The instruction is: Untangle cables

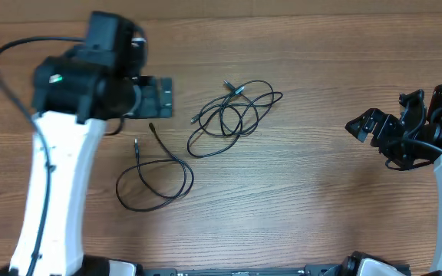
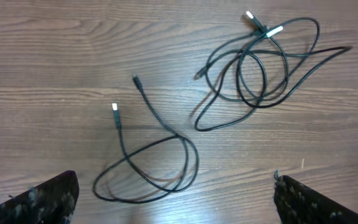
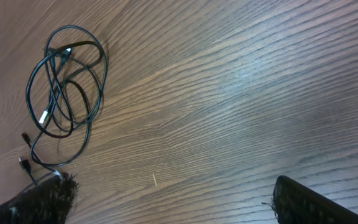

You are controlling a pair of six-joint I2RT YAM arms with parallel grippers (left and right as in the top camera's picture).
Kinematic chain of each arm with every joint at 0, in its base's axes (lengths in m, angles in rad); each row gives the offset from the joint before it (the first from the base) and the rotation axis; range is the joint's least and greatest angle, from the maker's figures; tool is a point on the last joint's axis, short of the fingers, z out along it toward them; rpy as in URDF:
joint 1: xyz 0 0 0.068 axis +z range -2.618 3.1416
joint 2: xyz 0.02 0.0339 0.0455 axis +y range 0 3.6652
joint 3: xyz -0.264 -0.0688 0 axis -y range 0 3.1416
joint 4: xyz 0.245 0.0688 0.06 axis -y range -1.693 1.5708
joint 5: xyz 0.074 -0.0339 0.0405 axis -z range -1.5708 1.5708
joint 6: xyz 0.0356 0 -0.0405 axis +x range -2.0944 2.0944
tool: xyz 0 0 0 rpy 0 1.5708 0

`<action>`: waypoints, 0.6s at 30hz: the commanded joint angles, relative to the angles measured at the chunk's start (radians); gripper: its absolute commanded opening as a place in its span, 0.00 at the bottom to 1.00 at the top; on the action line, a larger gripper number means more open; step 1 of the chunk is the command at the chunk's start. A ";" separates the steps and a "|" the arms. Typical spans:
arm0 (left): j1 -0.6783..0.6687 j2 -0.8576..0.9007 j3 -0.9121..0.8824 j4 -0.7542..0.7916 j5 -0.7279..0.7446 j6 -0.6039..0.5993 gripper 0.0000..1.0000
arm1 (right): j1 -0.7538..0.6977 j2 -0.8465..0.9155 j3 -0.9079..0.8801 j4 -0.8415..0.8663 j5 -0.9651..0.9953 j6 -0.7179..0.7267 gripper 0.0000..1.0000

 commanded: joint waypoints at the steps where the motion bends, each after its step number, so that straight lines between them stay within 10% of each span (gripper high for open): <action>1: 0.164 -0.165 -0.096 0.011 0.103 0.134 0.99 | -0.002 0.000 -0.005 0.003 -0.003 -0.012 1.00; 10: 0.352 -0.538 -0.591 0.178 0.294 0.264 1.00 | 0.092 0.000 -0.005 0.034 0.010 0.046 1.00; 18: 0.352 -0.545 -0.616 0.195 0.287 0.263 1.00 | 0.321 0.000 -0.002 0.170 0.091 0.301 1.00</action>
